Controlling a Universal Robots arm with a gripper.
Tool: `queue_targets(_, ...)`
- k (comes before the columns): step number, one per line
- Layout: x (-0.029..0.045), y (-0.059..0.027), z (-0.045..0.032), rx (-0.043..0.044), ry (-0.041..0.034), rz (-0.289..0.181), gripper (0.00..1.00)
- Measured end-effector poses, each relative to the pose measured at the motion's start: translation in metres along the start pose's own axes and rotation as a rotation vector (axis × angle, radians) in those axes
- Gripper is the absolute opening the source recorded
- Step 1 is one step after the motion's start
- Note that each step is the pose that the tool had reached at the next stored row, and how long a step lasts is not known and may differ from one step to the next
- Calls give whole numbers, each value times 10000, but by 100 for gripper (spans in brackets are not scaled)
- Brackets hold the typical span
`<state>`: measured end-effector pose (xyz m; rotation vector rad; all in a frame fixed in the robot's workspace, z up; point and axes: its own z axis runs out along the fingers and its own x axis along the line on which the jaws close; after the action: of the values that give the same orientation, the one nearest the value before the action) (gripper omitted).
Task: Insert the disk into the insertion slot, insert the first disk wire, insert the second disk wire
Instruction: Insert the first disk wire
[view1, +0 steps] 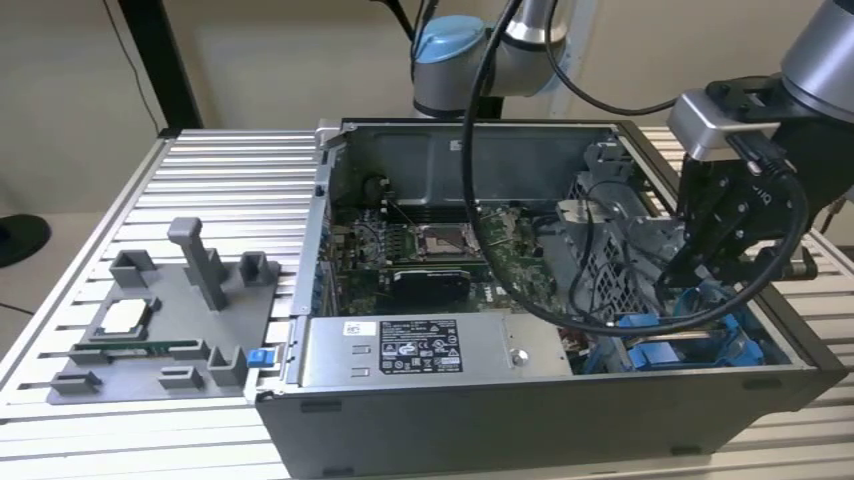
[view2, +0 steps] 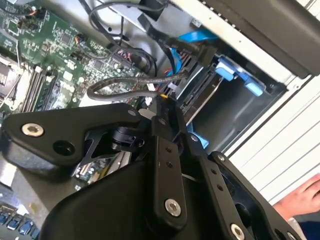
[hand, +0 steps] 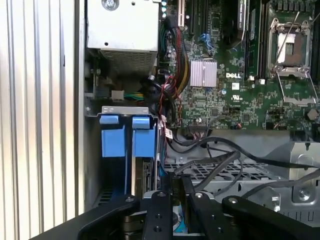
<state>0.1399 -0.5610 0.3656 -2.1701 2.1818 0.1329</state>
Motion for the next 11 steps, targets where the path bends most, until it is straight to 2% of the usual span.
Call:
queue_targets(5,12,-169,-2,-63,15,7,0)
queue_targets(11,27,-310,-5,-136,22,15,0)
